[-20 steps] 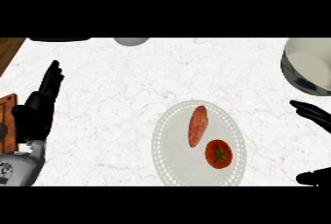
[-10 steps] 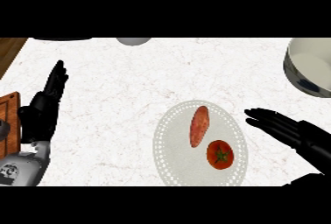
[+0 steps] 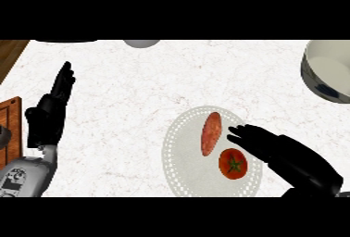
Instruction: Pick the tomato from the placemat and place it in the bowl
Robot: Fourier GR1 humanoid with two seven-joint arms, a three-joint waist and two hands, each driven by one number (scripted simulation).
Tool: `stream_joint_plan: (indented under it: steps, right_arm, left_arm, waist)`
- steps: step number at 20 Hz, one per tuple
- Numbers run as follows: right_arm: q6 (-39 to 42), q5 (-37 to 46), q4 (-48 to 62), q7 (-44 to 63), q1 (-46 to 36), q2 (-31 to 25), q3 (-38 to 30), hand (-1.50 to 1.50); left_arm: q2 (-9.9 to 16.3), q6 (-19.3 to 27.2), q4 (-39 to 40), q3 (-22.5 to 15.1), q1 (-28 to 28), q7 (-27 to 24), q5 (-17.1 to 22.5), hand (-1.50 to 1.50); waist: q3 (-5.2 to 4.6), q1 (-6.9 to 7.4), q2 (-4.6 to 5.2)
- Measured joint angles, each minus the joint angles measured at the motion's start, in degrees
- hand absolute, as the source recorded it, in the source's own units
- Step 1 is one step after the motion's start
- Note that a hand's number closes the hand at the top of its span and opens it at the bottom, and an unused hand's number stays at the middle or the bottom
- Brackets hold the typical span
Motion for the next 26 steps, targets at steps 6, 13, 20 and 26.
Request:
stream_joint_plan:
  steps: [6,13,20,26]
  right_arm:
    - [1.32,6.67,5.37,4.48,-2.58,6.22,2.98,-1.5]
    - [0.86,12.83,11.41,1.68,-2.88,11.61,2.54,-1.5]
    - [-0.45,17.4,20.02,-4.09,-4.94,15.44,0.88,-1.5]
    - [-5.95,23.55,24.7,-9.85,-6.09,16.84,1.83,1.5]
  left_arm:
    - [-0.59,-1.69,-1.95,1.33,0.91,1.06,-1.15,0.0]
    - [-2.28,-4.54,-1.08,4.49,0.55,0.68,-2.75,0.0]
    - [-4.68,-5.5,-3.53,5.38,1.83,1.68,-5.52,0.0]
    - [-5.85,-6.46,-3.96,6.3,1.41,2.52,-6.83,0.0]
  waist:
    - [0.02,0.07,0.01]
    - [0.03,-0.11,0.01]
    - [0.05,-0.05,0.02]
    - [-0.13,-0.07,-0.39]
